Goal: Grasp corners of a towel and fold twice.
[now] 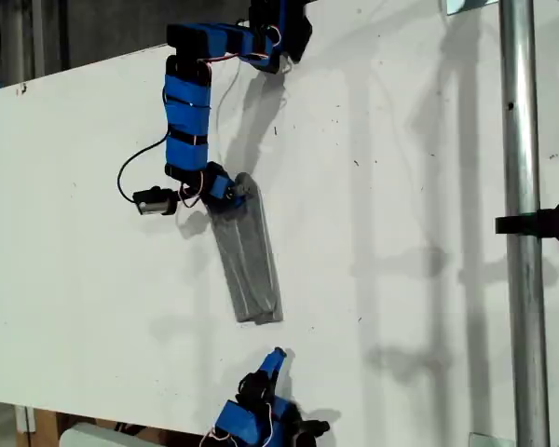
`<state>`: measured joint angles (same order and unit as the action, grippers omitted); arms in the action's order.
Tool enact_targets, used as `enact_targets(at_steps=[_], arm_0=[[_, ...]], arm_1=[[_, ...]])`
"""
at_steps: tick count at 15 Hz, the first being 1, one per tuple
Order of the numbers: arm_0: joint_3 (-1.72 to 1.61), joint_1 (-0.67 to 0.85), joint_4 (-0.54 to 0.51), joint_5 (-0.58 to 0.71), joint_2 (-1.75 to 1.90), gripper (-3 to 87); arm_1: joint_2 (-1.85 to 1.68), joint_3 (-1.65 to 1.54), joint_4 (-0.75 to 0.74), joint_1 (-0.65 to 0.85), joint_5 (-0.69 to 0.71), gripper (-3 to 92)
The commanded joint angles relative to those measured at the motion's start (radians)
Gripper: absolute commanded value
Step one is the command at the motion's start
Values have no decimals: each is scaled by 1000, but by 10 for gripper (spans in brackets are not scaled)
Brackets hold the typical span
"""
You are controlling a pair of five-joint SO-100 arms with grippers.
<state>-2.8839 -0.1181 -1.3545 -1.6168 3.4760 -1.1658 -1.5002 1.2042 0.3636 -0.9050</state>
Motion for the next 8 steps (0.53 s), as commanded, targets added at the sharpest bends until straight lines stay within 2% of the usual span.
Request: enact_targets(at_steps=[1,2,4,5,6,8], arm_0=[[11,-12,-2,-5,6,-25],[12,-14,-2,-5,6,-25],[12,-20,-2,-2,6,-25],[11,-21,-2,-2,6,-25],[8,-18,0,2,6,-25],[8,-12,5,8,6,-25]], arm_1=[[-334,-230,92,12,-57,-2],[-535,-362,179,32,-97,-2],[-815,-407,509,23,-215,-2],[-894,-377,566,-12,-252,-3],[-902,-345,472,-67,-247,-3],[-672,-259,264,-126,-219,-3]])
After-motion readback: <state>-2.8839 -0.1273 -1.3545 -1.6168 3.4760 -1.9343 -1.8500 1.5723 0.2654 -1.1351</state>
